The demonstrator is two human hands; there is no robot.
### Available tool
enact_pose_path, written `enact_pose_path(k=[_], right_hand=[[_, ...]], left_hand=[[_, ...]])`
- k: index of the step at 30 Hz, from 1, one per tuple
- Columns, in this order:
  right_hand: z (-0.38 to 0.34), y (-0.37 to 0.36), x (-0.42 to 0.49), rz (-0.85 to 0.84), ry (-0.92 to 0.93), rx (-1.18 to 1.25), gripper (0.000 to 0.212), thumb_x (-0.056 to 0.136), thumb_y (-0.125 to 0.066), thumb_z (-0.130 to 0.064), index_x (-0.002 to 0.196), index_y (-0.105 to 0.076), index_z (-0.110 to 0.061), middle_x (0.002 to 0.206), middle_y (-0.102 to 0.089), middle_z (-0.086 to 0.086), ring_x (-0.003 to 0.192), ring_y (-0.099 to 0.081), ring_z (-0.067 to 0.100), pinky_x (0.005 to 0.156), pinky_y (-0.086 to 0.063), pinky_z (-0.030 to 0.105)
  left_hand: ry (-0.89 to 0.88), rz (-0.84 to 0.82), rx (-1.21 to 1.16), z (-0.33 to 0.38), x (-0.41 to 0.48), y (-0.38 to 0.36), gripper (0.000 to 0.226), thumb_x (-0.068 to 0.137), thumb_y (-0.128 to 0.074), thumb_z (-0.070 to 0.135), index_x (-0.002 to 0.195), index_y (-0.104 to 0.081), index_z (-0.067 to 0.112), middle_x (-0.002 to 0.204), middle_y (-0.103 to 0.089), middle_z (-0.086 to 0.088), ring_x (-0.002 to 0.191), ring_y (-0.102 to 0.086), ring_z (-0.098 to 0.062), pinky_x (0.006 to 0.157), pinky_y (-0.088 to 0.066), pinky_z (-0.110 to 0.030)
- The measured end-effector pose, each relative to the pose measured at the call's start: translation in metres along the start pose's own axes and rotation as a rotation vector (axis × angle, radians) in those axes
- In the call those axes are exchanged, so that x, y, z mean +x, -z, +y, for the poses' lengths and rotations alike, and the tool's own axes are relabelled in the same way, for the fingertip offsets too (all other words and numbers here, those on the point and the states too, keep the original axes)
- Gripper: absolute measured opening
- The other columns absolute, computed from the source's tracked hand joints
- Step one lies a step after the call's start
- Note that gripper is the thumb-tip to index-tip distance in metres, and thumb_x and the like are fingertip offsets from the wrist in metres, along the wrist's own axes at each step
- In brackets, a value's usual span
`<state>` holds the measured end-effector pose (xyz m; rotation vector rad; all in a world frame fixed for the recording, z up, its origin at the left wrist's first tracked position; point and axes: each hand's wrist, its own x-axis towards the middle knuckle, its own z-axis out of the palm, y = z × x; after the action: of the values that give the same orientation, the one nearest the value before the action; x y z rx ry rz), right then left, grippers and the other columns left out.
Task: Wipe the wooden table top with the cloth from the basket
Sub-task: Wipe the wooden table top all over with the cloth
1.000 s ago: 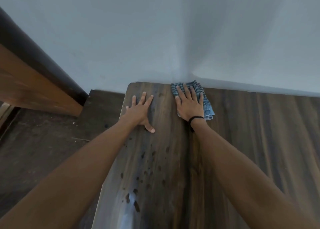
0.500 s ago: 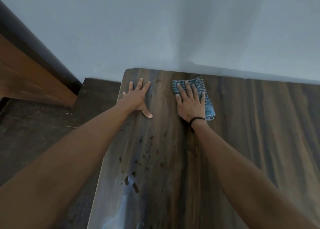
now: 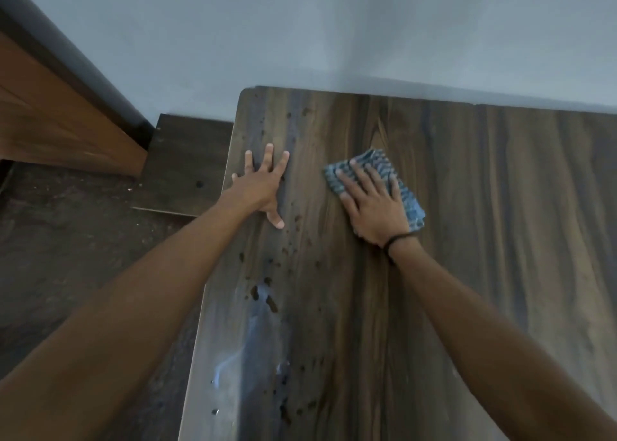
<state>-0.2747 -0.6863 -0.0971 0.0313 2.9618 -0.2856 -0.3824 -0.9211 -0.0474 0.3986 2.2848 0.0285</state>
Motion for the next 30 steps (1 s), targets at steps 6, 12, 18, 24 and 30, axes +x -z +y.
enact_pose_path(k=[6, 12, 18, 24, 30], right_hand=[[-0.042, -0.012, -0.039, -0.013, -0.063, 0.055, 0.053, 0.106, -0.018, -0.051, 0.159, -0.011, -0.045, 0.168, -0.004, -0.014, 0.155, -0.002, 0.015, 0.124, 0.0, 0.053], [-0.047, -0.03, -0.149, -0.111, 0.194, -0.037, 0.052, 0.107, -0.016, -0.054, 0.158, -0.014, -0.046, 0.167, -0.01, -0.016, 0.155, -0.012, 0.014, 0.124, -0.006, 0.053], [-0.041, -0.012, -0.065, -0.043, -0.159, 0.059, 0.053, 0.106, -0.015, -0.053, 0.158, -0.007, -0.047, 0.167, 0.001, -0.017, 0.155, 0.004, 0.011, 0.123, 0.007, 0.049], [-0.075, -0.043, -0.171, -0.01, 0.085, 0.03, 0.051, 0.106, -0.026, -0.051, 0.157, -0.022, -0.045, 0.167, -0.014, -0.014, 0.154, -0.015, 0.016, 0.122, -0.007, 0.054], [-0.044, -0.038, -0.173, -0.012, 0.176, -0.018, 0.05, 0.105, -0.026, -0.052, 0.155, -0.026, -0.046, 0.166, -0.019, -0.016, 0.153, -0.021, 0.014, 0.122, -0.008, 0.051]], left_hand=[[-0.01, 0.02, -0.019, -0.003, -0.003, 0.001, 0.157, 0.057, -0.097, 0.04, 0.155, 0.026, 0.034, 0.157, 0.043, 0.003, 0.146, 0.031, -0.042, 0.114, -0.009, -0.073], [-0.02, 0.046, -0.035, -0.005, -0.007, 0.001, 0.154, 0.058, -0.096, 0.039, 0.156, 0.023, 0.034, 0.158, 0.042, 0.004, 0.147, 0.029, -0.041, 0.115, -0.009, -0.071], [-0.024, 0.091, -0.035, 0.001, -0.017, -0.004, 0.149, 0.062, -0.094, 0.038, 0.158, 0.02, 0.029, 0.159, 0.039, 0.001, 0.148, 0.026, -0.042, 0.117, -0.008, -0.068], [-0.03, 0.079, 0.023, 0.018, -0.077, -0.036, 0.15, 0.064, -0.092, 0.04, 0.154, 0.027, 0.032, 0.154, 0.047, 0.001, 0.145, 0.031, -0.041, 0.117, -0.003, -0.067], [0.011, -0.077, 0.04, 0.027, -0.121, -0.107, 0.155, 0.062, -0.094, 0.042, 0.151, 0.032, 0.033, 0.147, 0.054, 0.003, 0.144, 0.034, -0.043, 0.117, -0.006, -0.068]])
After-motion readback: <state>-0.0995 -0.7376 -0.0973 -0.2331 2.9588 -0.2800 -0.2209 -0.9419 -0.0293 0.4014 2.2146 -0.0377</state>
